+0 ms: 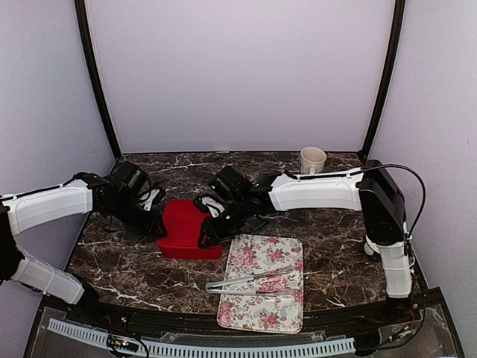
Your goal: Pack the chocolate
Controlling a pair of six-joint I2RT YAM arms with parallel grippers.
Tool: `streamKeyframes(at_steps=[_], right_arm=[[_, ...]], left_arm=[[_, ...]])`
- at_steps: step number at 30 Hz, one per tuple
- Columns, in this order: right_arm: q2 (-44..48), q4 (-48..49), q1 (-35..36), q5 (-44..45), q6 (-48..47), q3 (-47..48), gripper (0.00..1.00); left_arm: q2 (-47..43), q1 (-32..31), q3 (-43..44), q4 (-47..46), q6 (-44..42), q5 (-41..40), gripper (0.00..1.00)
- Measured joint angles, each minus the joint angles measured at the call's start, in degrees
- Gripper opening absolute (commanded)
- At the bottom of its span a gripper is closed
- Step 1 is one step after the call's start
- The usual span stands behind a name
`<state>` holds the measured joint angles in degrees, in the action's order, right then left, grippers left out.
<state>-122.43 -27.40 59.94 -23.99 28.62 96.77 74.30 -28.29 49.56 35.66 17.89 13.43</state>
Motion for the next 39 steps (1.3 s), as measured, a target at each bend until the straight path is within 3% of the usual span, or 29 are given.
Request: streamKeyframes(at_steps=[14,25,33,39], right_arm=[[12.9,-0.9,-6.0,2.9,0.7,-0.6,0.68],[32.5,-0.8,-14.5,8.1,-0.4,-13.0,0.95],[52.7,0.5,-25.2,12.4,-0.4,-27.3,1.00],[65.5,0.0,-31.3,16.8,0.5,-39.3,1.00]], left_arm=[[-3.2,0.0,11.7,1.8,-0.1,-6.4,0.98],[-4.2,2.6,21.9,1.7,1.3,-7.6,0.99],[-4.3,5.4,23.2,0.8,4.2,-8.4,0.99],[-6.3,6.0,17.2,-2.8,7.3,-8.6,0.99]])
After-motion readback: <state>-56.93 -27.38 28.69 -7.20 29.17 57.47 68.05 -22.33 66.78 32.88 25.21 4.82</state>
